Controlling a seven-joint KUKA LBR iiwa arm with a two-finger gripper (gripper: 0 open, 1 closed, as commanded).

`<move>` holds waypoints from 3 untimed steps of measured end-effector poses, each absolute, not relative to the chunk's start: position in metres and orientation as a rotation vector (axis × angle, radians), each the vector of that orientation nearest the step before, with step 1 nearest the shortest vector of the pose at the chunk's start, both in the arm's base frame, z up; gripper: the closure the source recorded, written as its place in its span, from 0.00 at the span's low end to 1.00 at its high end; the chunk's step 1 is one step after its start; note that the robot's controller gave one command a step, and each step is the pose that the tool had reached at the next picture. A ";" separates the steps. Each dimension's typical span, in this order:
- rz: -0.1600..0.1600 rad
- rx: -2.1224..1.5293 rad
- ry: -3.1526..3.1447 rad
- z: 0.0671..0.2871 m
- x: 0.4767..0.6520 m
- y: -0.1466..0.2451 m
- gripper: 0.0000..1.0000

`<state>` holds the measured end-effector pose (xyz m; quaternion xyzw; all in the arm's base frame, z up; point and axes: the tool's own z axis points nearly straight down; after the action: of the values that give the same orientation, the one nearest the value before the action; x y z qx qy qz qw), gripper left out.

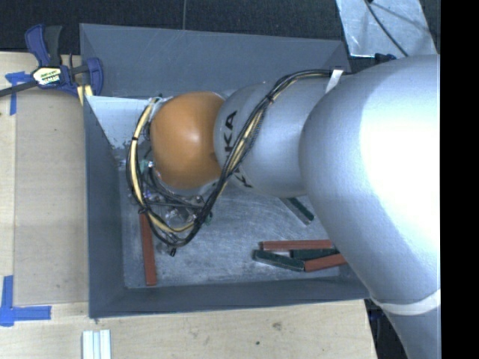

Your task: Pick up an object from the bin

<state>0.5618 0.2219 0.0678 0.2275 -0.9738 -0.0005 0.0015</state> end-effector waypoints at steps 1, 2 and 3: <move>-0.001 1.689 -2.648 0.101 0.510 0.240 0.00; -0.002 2.162 -2.285 0.100 0.514 0.241 0.00; 0.001 2.494 -1.906 0.070 0.513 0.244 0.00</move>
Offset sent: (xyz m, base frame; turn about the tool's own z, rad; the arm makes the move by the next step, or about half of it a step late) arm -0.0515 0.0172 0.0322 -0.6748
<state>0.5127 0.2438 0.0697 0.7946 -0.6071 0.0004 0.0014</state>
